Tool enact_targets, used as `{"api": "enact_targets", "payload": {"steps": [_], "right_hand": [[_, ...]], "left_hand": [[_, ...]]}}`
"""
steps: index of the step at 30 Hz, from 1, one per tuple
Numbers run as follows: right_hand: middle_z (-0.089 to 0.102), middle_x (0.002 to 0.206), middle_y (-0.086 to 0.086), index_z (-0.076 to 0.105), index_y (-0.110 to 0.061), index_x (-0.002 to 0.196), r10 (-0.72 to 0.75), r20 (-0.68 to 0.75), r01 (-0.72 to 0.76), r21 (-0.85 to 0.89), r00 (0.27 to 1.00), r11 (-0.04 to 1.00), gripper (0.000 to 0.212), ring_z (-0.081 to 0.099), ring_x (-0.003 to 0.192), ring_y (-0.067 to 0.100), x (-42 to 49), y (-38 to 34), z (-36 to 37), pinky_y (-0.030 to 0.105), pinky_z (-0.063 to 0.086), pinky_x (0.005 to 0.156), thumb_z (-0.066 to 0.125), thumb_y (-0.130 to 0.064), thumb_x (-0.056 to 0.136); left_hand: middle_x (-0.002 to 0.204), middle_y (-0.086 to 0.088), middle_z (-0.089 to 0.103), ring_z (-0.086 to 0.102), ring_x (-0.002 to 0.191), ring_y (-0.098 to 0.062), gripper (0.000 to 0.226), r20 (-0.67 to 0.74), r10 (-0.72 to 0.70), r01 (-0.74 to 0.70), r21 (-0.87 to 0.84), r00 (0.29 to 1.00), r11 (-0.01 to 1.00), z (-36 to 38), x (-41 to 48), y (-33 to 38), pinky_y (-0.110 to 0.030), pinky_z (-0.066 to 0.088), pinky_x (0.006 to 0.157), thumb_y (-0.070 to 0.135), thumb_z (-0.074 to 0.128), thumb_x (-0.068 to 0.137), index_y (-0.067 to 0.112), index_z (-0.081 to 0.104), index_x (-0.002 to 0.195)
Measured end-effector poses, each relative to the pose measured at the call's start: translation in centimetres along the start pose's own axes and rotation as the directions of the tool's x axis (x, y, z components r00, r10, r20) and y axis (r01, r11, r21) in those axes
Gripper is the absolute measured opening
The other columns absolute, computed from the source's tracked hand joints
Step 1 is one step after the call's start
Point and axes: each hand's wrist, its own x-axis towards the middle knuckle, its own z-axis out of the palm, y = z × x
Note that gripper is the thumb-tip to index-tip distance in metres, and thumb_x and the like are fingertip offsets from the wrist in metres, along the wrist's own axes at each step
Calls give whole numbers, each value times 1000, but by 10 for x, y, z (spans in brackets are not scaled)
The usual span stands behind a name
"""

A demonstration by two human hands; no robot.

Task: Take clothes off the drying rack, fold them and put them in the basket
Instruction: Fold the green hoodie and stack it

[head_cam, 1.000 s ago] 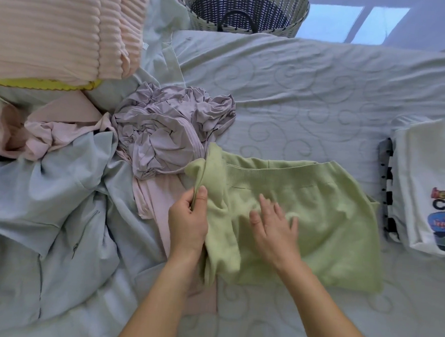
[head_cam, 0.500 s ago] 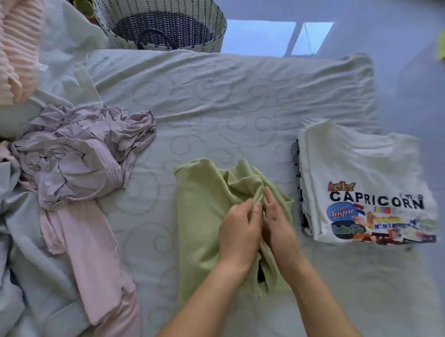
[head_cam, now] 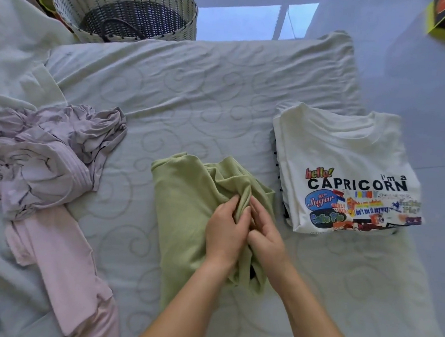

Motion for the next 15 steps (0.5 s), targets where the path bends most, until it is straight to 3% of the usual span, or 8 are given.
{"api": "enact_targets", "payload": {"steps": [6,9,11,13,15], "right_hand": [[27,148,-23,18,-37,143,-8,95,36,-295,995,955,89,28,136,-10,-7,14,-2,13,24,112,54,-7,68],[34,140,-32,18,-53,138,-44,-10,37,-353,999,935,87,35,131,-12,-2,18,-5,20,28,113,53,-7,74],[43,144,-20,21,-59,137,-54,-93,19,-338,994,941,86,40,133,-2,0,21,-9,32,33,114,49,-7,74],[52,141,-7,23,-59,137,-38,-148,-5,-279,988,960,85,50,128,11,-1,23,-11,40,39,110,48,-8,74],[60,132,-8,24,-56,137,-31,-199,-17,-235,979,972,82,59,117,11,-4,24,-11,38,44,104,50,-6,78]], "left_hand": [[113,8,68,62,106,-9,45,121,-43,59,-134,992,989,-5,6,3,-32,48,96,35,50,82,18,63,122],[118,5,66,61,110,-13,52,214,-58,92,-152,975,984,-7,11,2,-32,47,99,35,50,81,15,59,128],[120,-7,66,62,111,-20,57,264,-99,145,-161,959,976,-10,14,3,-41,48,100,34,52,82,11,53,134],[114,-6,67,63,103,-15,42,189,-6,33,-140,982,990,-20,11,5,-30,49,97,19,55,90,7,56,131],[110,1,65,58,103,-6,32,-55,240,-240,13,969,971,-37,5,5,-15,43,95,11,52,93,6,62,123]]}}
